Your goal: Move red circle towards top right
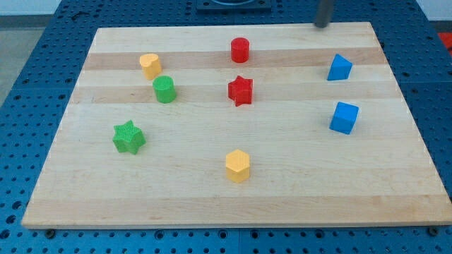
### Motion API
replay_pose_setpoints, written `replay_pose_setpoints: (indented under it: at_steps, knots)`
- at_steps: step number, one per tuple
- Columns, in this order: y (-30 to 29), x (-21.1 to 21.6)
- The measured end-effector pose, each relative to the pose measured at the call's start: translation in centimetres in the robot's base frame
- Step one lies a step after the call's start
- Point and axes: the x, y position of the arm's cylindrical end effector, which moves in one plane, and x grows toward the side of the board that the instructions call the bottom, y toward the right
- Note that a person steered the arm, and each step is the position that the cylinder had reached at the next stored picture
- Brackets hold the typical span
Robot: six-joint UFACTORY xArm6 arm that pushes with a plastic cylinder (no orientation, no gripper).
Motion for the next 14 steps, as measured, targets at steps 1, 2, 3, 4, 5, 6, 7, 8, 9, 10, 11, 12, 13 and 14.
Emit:
replay_pose_setpoints:
  at_steps: [1,2,3,4,5,6,7,8,9,10,11,12,13,14]
  knots:
    - [-6.2,0.0]
    - [-6.2,0.0]
    - [-6.5,0.0]
    - [-7.2,0.0]
    - [-10.9,0.1]
    - [-13.4,1.0]
    - [-13.4,3.9]
    - [-14.9,4.2]
    - [-17.8,4.9]
    - [-19.4,6.0]
    - [-18.7,8.6]
    - [-15.4,9.3]
    - [-10.0,9.3]
    - [-5.2,8.8]
